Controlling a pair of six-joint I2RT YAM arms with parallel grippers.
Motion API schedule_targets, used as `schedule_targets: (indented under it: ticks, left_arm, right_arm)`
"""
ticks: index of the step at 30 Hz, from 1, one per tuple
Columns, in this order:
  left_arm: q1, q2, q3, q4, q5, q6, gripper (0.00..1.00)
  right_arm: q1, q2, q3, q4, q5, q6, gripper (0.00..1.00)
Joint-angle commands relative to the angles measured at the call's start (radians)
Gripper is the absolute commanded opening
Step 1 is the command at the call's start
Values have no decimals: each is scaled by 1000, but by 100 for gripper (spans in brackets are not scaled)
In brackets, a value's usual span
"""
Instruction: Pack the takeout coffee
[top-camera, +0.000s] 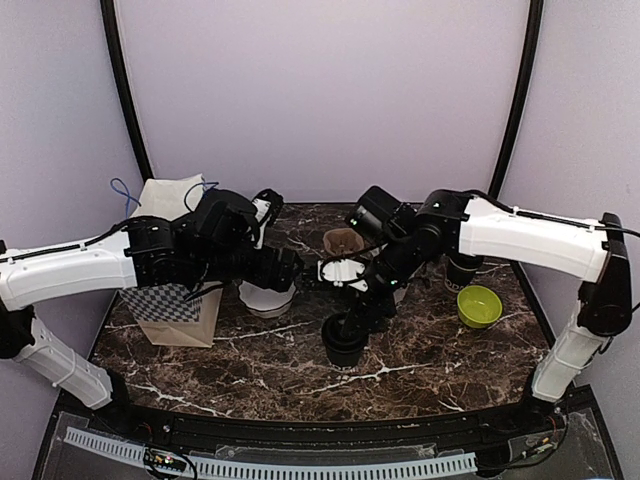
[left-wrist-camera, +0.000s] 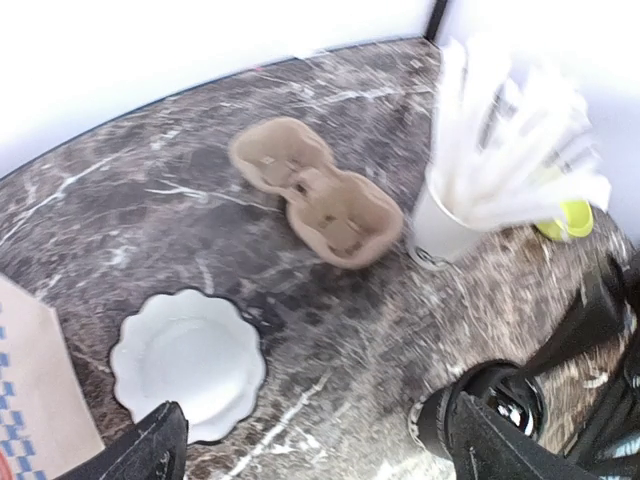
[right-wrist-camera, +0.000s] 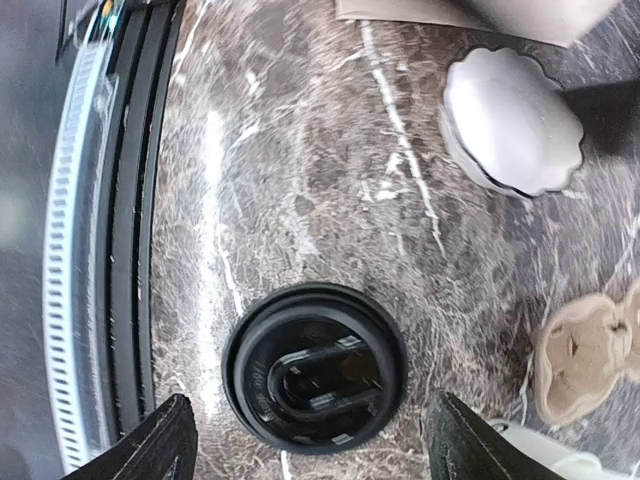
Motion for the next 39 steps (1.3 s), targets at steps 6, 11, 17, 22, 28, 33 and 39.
schedule_targets:
  ticks: [6, 11, 17, 22, 28, 33, 39]
  left_arm:
    - [70, -140, -87, -26, -123, -134, 93]
    - [76, -170, -122, 0, -109, -133, 93]
    - [79, -168, -136, 15, -92, -124, 93]
    - [79, -166, -145, 18, -82, -122, 92]
    - [79, -183, -159, 34, -69, -117, 92]
    - [78, -188, -166, 40, -68, -112, 92]
    - [79, -179, -173, 45, -49, -115, 92]
  right_arm:
    - [54, 41, -56, 65, 98, -81, 82]
    - [55, 70, -53, 68, 109, -69, 81]
    - [55, 92, -45, 60, 112, -65, 80]
    - [64, 107, -27, 25, 110, -54, 80]
    - [79, 70, 38, -29, 112, -45, 79]
    - [84, 67, 47, -48, 134, -52, 97]
    - [84, 104, 14, -42, 143, -55, 98]
